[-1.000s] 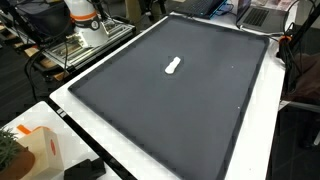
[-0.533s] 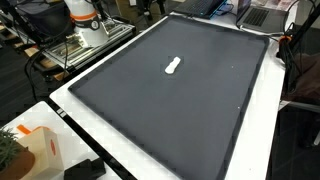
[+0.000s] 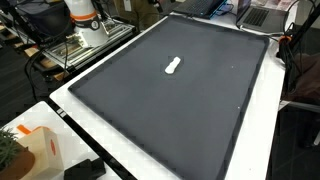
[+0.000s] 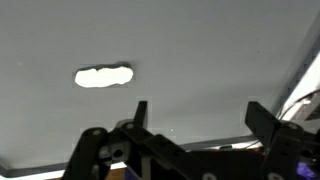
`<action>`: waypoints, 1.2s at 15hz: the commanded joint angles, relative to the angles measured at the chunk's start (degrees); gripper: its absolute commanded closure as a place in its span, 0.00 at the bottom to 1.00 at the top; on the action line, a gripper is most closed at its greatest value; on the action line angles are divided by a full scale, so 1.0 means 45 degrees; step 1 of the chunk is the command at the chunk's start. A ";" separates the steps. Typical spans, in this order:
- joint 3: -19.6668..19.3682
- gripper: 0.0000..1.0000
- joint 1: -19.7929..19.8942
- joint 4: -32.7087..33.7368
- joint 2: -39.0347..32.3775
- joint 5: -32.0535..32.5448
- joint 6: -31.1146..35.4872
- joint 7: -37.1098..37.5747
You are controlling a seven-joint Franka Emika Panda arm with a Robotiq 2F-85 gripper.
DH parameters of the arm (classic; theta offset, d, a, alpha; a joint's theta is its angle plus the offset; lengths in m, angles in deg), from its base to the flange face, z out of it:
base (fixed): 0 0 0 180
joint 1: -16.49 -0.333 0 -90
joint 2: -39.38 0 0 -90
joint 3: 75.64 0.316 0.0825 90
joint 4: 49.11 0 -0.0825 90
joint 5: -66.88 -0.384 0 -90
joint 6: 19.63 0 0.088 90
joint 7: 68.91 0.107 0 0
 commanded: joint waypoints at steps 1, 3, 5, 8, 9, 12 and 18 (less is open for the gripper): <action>0.0992 0.00 0.0949 0.0437 -0.2865 -0.0120 0.0708 -0.0363; 0.1360 0.00 0.1210 0.0786 -0.3550 -0.0407 0.1130 -0.0194; 0.1170 0.00 0.0098 0.0791 -0.5303 0.1222 0.2160 0.1633; 0.1427 0.00 -0.0256 0.0771 -0.6726 0.1932 0.2930 0.2401; 0.1456 0.00 -0.0334 0.0732 -0.7073 0.2229 0.3045 0.2557; 0.1281 0.00 -0.0755 0.0795 -0.7355 0.2965 0.3324 0.3101; 0.1311 0.00 -0.0812 0.0760 -0.7840 0.3023 0.3408 0.3090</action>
